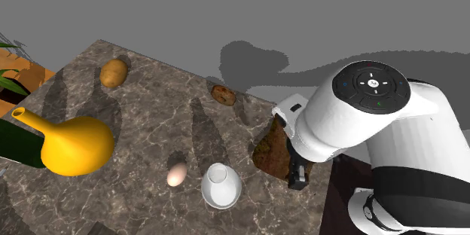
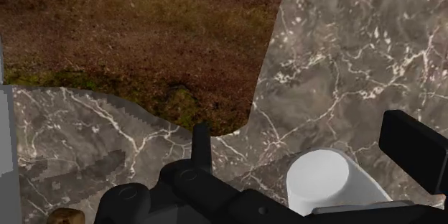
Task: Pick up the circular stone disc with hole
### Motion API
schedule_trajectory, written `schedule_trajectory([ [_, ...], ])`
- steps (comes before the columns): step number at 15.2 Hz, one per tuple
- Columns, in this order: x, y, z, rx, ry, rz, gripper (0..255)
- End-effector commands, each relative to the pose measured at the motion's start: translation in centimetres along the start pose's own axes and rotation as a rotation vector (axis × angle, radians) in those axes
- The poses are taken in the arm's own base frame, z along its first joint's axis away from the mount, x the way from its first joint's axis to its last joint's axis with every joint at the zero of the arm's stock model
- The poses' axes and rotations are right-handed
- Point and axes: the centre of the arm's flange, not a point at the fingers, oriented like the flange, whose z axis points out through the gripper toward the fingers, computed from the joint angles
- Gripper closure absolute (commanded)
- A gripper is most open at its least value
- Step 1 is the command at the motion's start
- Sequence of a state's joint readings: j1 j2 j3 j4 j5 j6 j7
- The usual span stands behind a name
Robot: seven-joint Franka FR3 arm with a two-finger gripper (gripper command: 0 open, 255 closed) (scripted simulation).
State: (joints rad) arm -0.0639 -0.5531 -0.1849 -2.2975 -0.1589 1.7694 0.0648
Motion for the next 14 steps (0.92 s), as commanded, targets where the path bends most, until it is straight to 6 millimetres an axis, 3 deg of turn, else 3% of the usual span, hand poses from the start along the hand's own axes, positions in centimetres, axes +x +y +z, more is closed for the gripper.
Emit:
schedule_trajectory([
  [1, 1.8, 1.9, 0.7, -0.005, 0.009, 0.013, 0],
  [14, 12.6, 13.2, 5.5, -0.026, 0.061, 0.097, 0],
])
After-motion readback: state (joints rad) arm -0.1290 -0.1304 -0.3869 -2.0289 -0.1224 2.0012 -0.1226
